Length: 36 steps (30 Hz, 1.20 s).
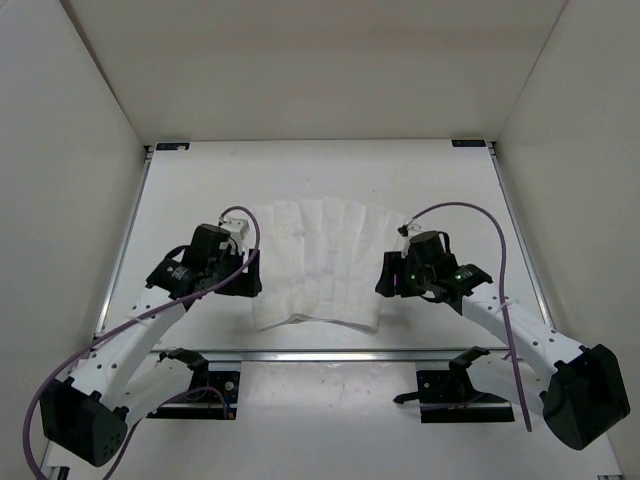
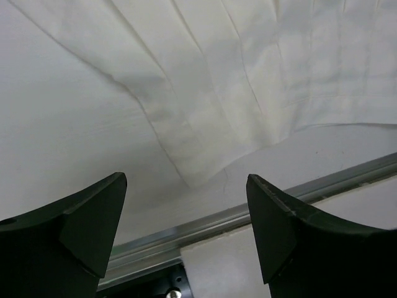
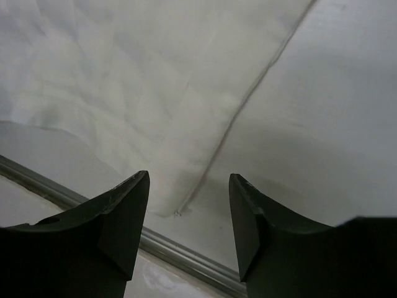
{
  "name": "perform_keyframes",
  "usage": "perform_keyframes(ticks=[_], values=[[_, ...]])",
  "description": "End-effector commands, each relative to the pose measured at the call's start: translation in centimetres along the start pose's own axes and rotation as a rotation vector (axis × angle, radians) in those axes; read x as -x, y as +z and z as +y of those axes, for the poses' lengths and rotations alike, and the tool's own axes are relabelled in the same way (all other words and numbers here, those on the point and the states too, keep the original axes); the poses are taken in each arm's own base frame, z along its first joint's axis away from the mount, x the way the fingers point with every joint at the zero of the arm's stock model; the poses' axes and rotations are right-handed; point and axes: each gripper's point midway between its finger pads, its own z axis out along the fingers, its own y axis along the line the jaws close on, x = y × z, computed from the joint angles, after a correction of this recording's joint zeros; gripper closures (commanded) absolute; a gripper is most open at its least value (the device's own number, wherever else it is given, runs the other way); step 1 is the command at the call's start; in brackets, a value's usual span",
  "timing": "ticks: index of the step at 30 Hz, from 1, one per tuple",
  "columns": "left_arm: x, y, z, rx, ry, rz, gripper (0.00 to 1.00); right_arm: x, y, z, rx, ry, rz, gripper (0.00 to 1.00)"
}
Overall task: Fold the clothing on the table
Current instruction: Flatten the skirt out
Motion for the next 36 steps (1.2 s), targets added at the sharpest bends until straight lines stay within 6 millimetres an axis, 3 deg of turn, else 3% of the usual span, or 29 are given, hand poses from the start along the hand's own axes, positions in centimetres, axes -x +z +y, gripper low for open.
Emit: perform_keyframes(ticks=[1, 4, 8, 12, 16, 21, 26, 29, 32, 34, 36], values=[[-2.8, 2.4, -2.5, -0.101, -0.105, 0.078, 0.10, -1.3, 0.0, 1.9, 0.051, 0.062, 0.022, 0.48], [-5.3, 3.2, -2.1, -0.037, -0.124, 0.122, 0.09, -3.5, 0.1, 1.8, 0.069, 0.083, 0.070, 0.46], [-7.0, 3.4, -2.4, -0.025, -0.181, 0.162, 0.10, -7.1, 0.9, 1.5, 0.085, 0.112, 0.152, 0.46], [-7.4, 4.0, -2.7, -0.011, -0.246, 0.135, 0.11, -7.8, 1.6, 1.9, 0.115, 0.128, 0.159, 0.46], [-9.0, 4.8, -2.2, -0.009, -0.369, 0.103, 0.10, -8.7, 1.8, 2.6, 0.136, 0.128, 0.187, 0.47], [-10.7, 5.9, -1.2, 0.000, -0.436, 0.090, 0.15, -9.4, 2.3, 2.6, 0.152, 0.140, 0.204, 0.49], [-10.6, 7.4, -1.4, -0.005, -0.476, 0.074, 0.24, -9.9, 3.0, 2.3, 0.152, 0.149, 0.199, 0.55], [-10.5, 8.1, -1.6, -0.015, -0.466, 0.073, 0.46, -9.5, 3.3, 1.9, 0.157, 0.157, 0.178, 0.65], [-10.1, 8.5, -1.8, -0.031, -0.454, 0.064, 0.75, -9.0, 3.4, 1.5, 0.151, 0.154, 0.164, 0.87], [-8.8, 8.2, -1.9, -0.035, -0.460, 0.032, 1.00, -8.2, 3.2, 1.1, 0.149, 0.154, 0.145, 1.00], [-6.8, 7.3, -2.4, -0.063, -0.453, -0.010, 1.00, -6.9, 2.7, 1.3, 0.149, 0.143, 0.119, 1.00]])
